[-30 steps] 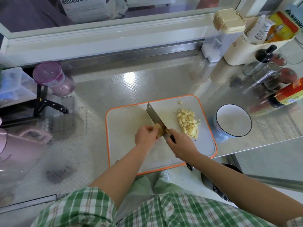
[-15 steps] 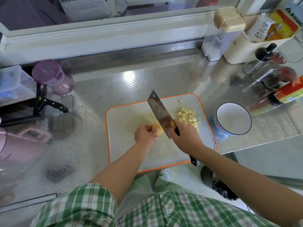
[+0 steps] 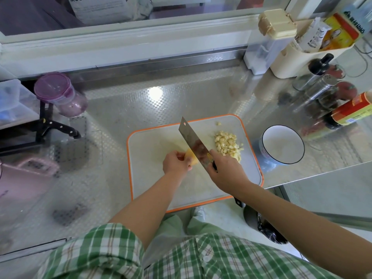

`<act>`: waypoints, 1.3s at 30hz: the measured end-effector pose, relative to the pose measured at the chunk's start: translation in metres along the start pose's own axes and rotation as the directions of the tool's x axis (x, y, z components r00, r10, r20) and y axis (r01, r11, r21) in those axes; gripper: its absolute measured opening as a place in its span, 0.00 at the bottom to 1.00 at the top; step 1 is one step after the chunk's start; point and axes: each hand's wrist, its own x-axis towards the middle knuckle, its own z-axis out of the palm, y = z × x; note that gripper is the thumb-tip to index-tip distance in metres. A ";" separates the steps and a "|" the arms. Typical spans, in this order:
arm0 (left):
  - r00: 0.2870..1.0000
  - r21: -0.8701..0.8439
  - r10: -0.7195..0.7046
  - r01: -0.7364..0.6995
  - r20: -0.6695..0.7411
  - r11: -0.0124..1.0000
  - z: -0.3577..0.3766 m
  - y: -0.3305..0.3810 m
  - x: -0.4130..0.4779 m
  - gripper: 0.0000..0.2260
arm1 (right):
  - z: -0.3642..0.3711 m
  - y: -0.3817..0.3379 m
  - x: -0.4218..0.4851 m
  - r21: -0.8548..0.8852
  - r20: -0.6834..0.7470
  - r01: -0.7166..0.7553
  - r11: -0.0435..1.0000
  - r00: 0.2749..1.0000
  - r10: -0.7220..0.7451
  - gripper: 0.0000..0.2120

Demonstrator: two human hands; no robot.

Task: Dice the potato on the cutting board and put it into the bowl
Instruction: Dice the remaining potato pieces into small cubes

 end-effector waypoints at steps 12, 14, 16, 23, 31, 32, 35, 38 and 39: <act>0.999 -0.004 0.033 -0.033 -0.013 0.999 0.002 0.001 0.000 0.09 | 0.002 -0.004 0.008 -0.008 0.018 -0.014 1.000 1.000 0.014 0.07; 1.000 -0.031 0.017 -0.018 -0.010 0.999 0.001 0.002 -0.001 0.10 | 0.002 -0.005 0.011 -0.003 0.024 -0.013 1.000 1.000 0.013 0.07; 1.000 -0.048 0.006 -0.007 -0.010 0.999 0.001 0.001 0.001 0.10 | 0.001 -0.003 0.009 -0.005 0.038 -0.016 1.000 0.999 0.017 0.07; 1.000 -0.063 0.009 -0.010 -0.010 0.998 0.000 0.004 -0.002 0.10 | 0.001 -0.006 0.006 -0.009 0.064 -0.023 1.000 0.998 0.024 0.07; 1.000 -0.091 -0.016 0.018 0.019 0.996 -0.001 0.005 0.000 0.08 | 0.003 -0.004 0.003 0.043 0.090 -0.063 0.997 0.994 0.058 0.09; 1.000 -0.096 -0.018 0.020 0.023 0.995 -0.002 0.006 -0.001 0.07 | 0.003 -0.003 0.001 0.040 0.098 -0.066 0.997 0.993 0.062 0.10; 0.999 -0.113 -0.030 0.033 0.032 0.993 -0.001 0.006 0.001 0.08 | 0.004 -0.004 0.003 0.023 0.103 -0.063 0.998 0.993 0.060 0.13; 0.999 -0.106 -0.025 0.028 0.032 0.994 -0.002 0.007 0.001 0.08 | 0.011 -0.006 0.015 0.015 0.094 -0.061 0.998 0.994 0.059 0.08; 0.999 -0.101 -0.018 0.021 0.034 0.995 -0.002 0.007 0.002 0.08 | 0.015 -0.007 0.018 0.015 0.084 -0.062 0.998 0.995 0.061 0.08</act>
